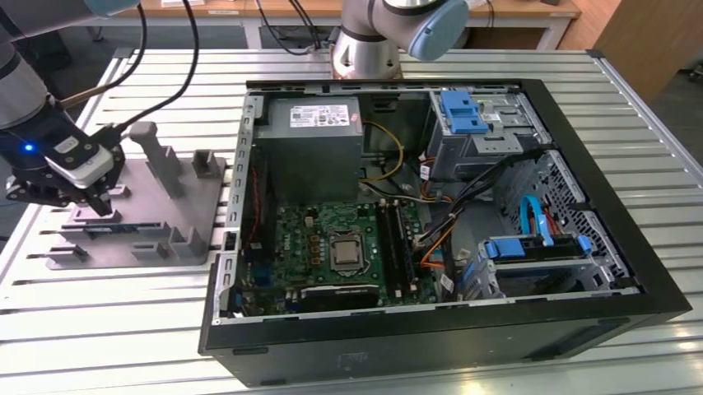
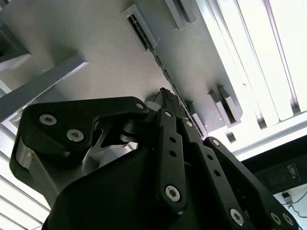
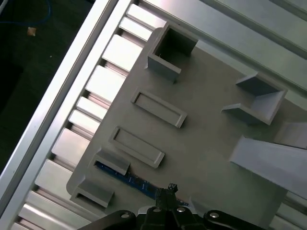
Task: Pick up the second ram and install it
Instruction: 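Pick up the second ram and move it above second insertion slot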
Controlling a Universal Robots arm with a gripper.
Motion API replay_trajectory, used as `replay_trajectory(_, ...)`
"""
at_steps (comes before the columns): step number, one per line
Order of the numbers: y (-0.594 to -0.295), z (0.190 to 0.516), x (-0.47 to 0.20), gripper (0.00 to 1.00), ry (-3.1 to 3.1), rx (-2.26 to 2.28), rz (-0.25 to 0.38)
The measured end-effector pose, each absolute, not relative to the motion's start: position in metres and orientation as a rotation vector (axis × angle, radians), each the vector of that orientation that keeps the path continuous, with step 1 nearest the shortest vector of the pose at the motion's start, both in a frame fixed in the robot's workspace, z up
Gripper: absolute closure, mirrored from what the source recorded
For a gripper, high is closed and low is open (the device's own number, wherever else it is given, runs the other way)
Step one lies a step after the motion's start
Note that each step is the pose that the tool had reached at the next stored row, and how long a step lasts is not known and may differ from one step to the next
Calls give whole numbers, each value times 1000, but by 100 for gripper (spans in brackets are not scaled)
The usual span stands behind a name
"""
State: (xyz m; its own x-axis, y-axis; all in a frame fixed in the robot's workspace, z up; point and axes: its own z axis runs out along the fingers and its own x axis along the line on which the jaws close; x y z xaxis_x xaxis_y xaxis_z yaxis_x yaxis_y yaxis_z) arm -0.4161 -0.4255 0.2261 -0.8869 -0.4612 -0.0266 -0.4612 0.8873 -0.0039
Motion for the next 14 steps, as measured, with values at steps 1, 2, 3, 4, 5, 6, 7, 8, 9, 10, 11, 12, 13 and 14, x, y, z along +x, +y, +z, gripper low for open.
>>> replay_trajectory(1, -425, 226, -416, 90, 3023, -752, 4)
replay_trajectory(2, -425, 226, -416, 90, 3020, -765, 4)
replay_trajectory(3, -425, 226, -416, 90, 3016, -777, 4)
replay_trajectory(4, -425, 226, -416, 90, 3013, -789, 5)
replay_trajectory(5, -425, 226, -416, 90, 3010, -802, 5)
replay_trajectory(6, -425, 226, -416, 90, 3007, -814, 5)
replay_trajectory(7, -425, 226, -416, 90, 3003, -826, 5)
replay_trajectory(8, -425, 226, -416, 90, 3000, -838, 5)
replay_trajectory(9, -425, 226, -416, 90, 2997, -850, 5)
replay_trajectory(10, -425, 226, -416, 90, 2993, -862, 6)
replay_trajectory(11, -425, 226, -416, 90, 2990, -874, 6)
replay_trajectory(12, -425, 226, -416, 90, 2986, -886, 6)
replay_trajectory(13, -425, 226, -416, 90, 2983, -897, 6)
replay_trajectory(14, -425, 226, -416, 90, 2979, -910, 6)
